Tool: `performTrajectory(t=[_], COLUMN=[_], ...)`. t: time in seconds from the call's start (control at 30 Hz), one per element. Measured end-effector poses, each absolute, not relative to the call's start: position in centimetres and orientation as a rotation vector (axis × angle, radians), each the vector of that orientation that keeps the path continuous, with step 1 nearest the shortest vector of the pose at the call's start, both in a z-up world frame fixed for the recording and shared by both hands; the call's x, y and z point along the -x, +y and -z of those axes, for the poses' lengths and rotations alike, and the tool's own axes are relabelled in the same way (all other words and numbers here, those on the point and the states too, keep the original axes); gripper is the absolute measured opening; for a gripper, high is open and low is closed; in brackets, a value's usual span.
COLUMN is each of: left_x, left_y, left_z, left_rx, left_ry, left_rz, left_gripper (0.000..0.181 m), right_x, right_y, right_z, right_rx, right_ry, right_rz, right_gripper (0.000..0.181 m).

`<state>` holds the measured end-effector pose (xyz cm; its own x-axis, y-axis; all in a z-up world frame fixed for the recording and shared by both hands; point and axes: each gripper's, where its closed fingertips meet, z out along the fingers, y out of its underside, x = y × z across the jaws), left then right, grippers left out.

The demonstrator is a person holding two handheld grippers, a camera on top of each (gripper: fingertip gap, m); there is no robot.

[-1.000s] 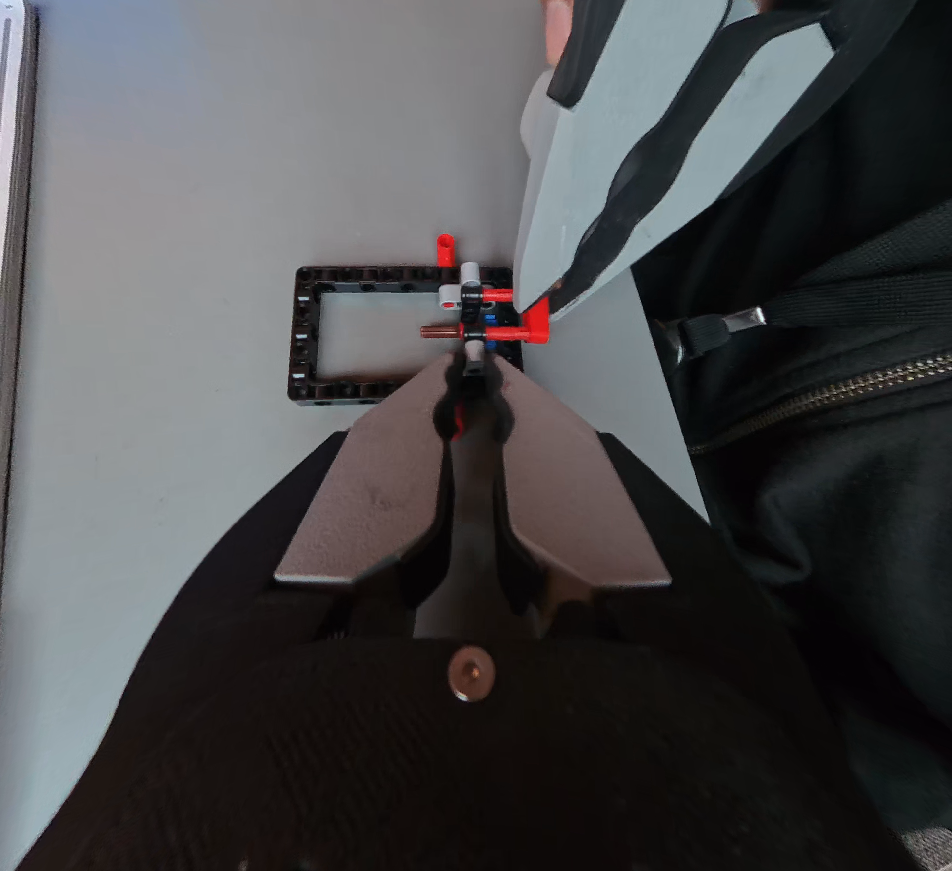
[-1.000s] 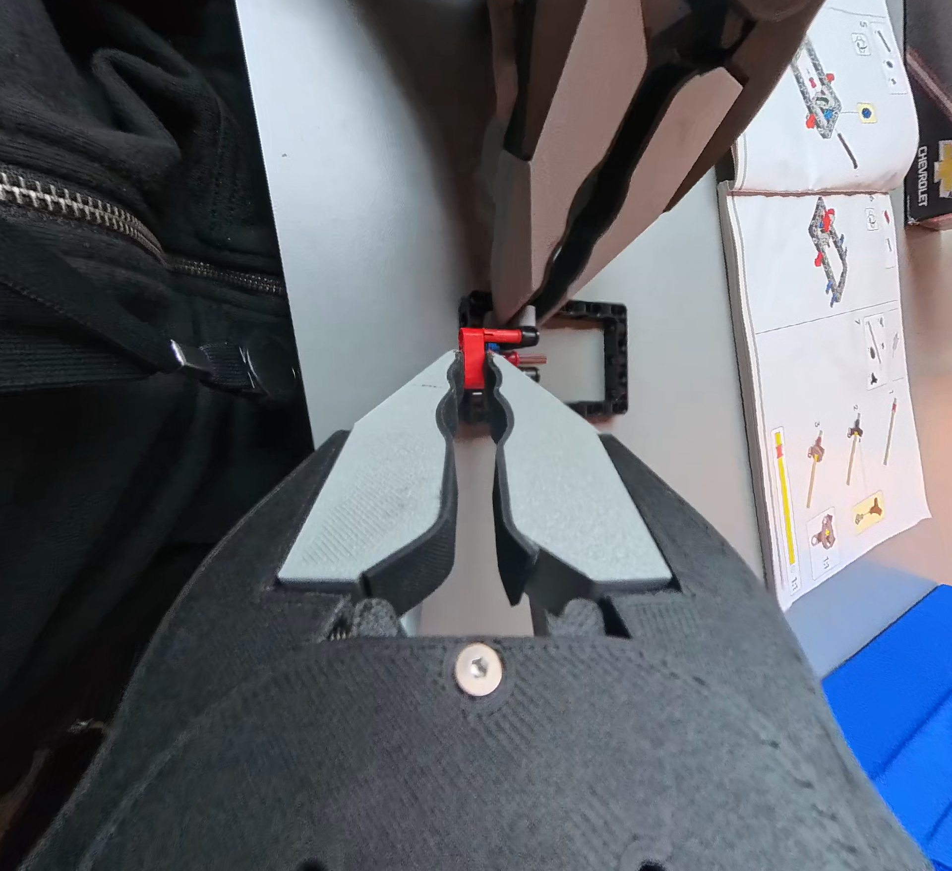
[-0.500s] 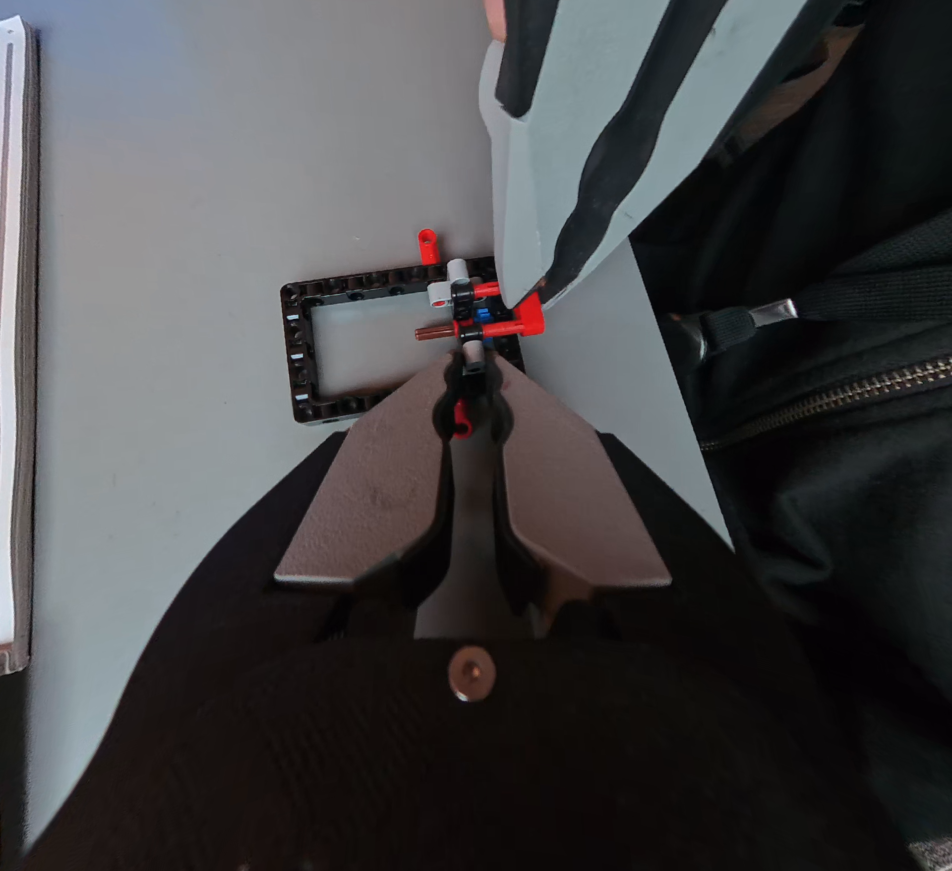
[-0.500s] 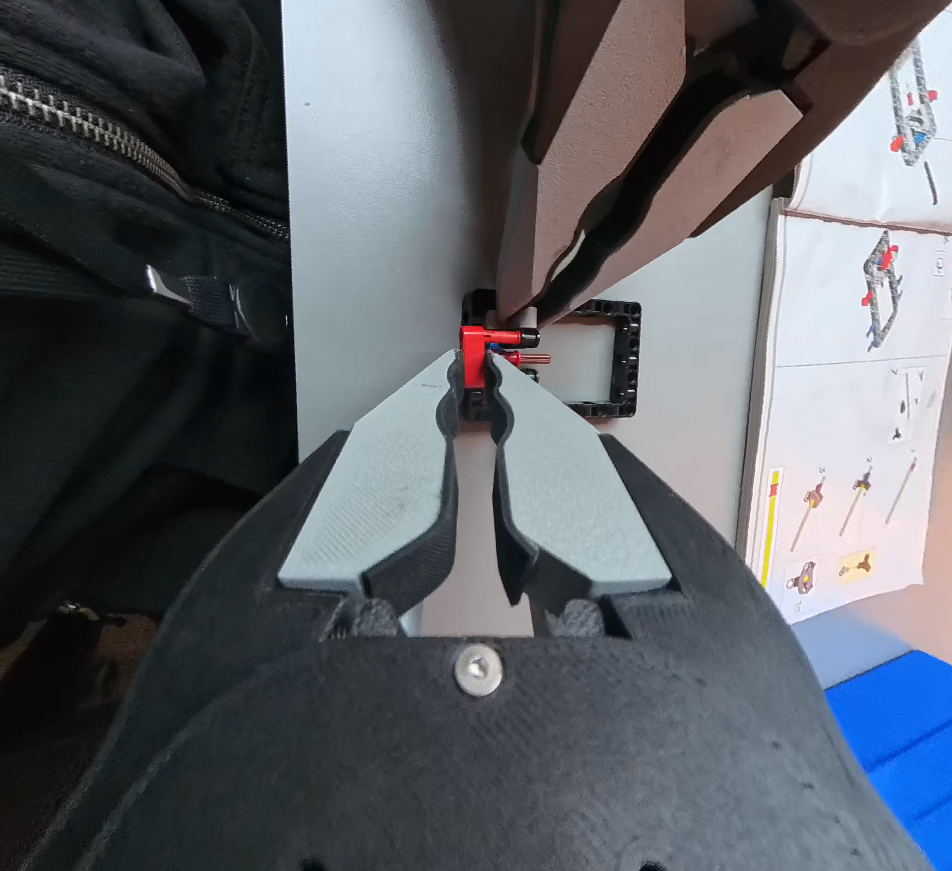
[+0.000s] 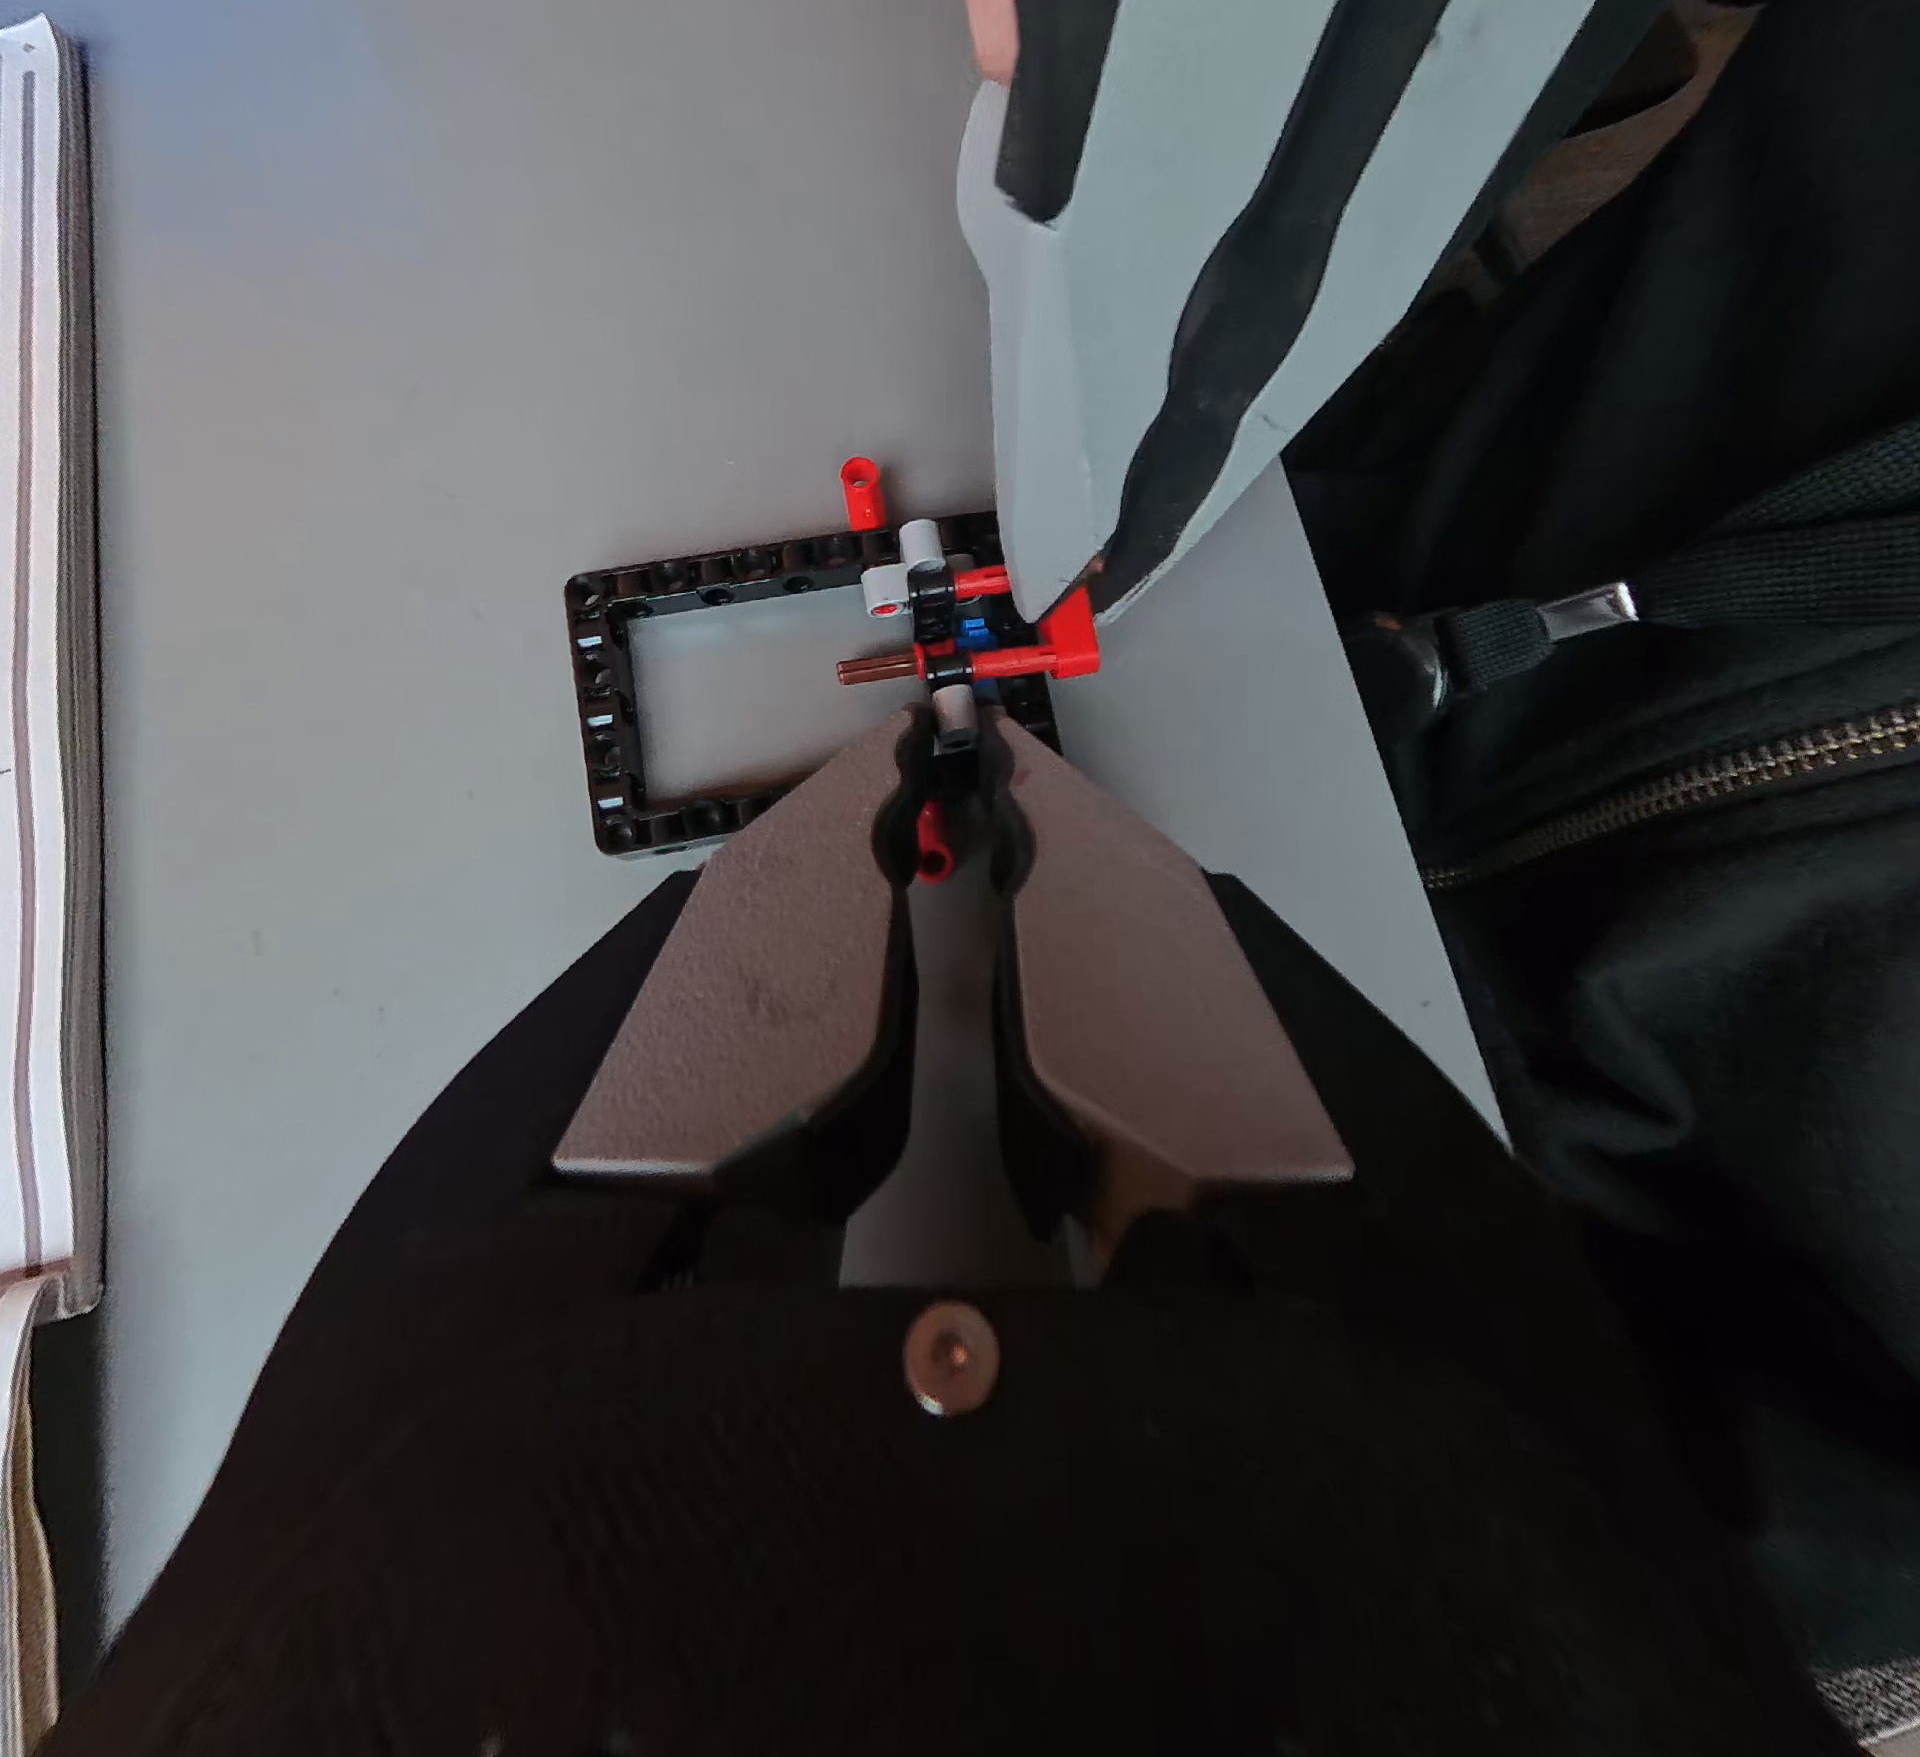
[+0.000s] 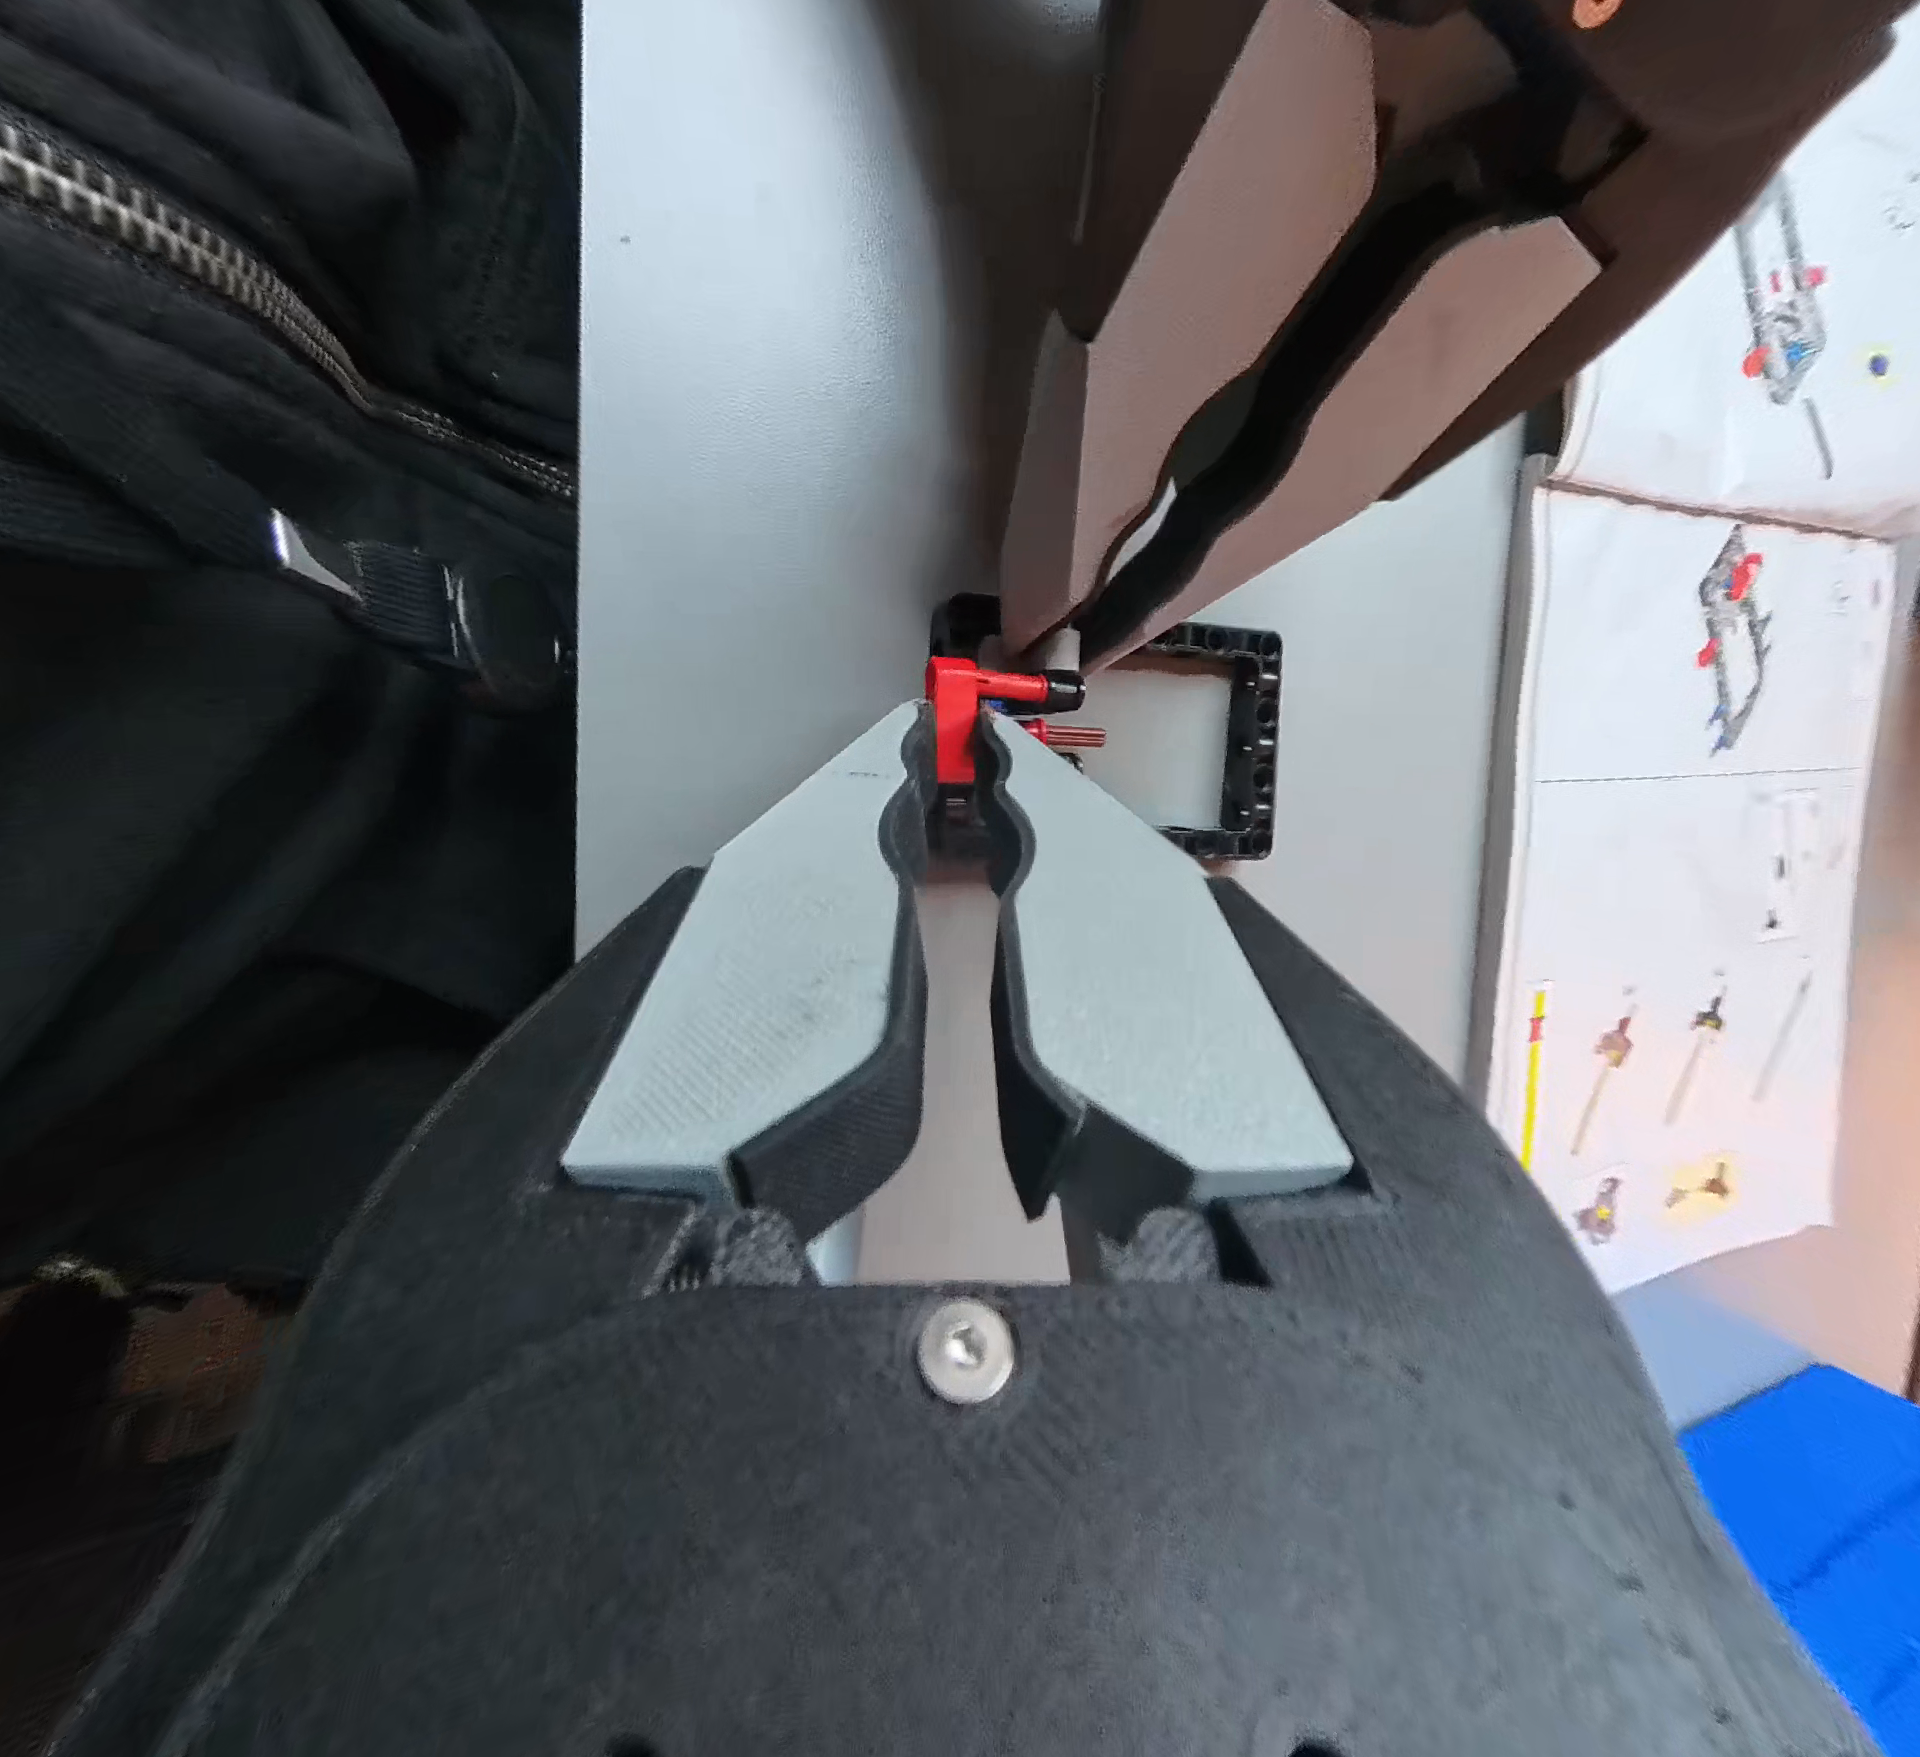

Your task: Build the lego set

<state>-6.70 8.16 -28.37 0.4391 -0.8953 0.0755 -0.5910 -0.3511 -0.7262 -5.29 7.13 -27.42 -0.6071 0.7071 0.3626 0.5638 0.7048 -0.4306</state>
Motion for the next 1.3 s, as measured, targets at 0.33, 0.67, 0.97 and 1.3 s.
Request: performTrajectory(t=[0.33, 0.67, 0.97, 1.3], left_x=[6.9, 7.4, 8.6, 9.9], left_y=[8.3, 9.1, 10.6, 11.5], left_z=[28.4, 28.1, 28.3, 28.3], left_rx=[2.067, 2.106, 2.114, 2.139], left_ry=[1.231, 1.159, 1.066, 0.965], left_rz=[0.598, 0.637, 0.538, 0.481], left_gripper=[0.007, 0.006, 0.006, 0.006], right_x=[5.4, 6.5, 7.1, 6.4], right_y=[7.4, 10.4, 10.8, 11.0], right_z=[27.3, 25.4, 25.0, 26.7], right_rx=[1.290, 1.246, 1.319, 1.111], right_ry=[-2.344, -2.248, -2.113, -2.063], right_rz=[-0.634, -0.540, -0.745, -0.440], right_gripper=[0.004, 0.000, 0.000, 0.000])
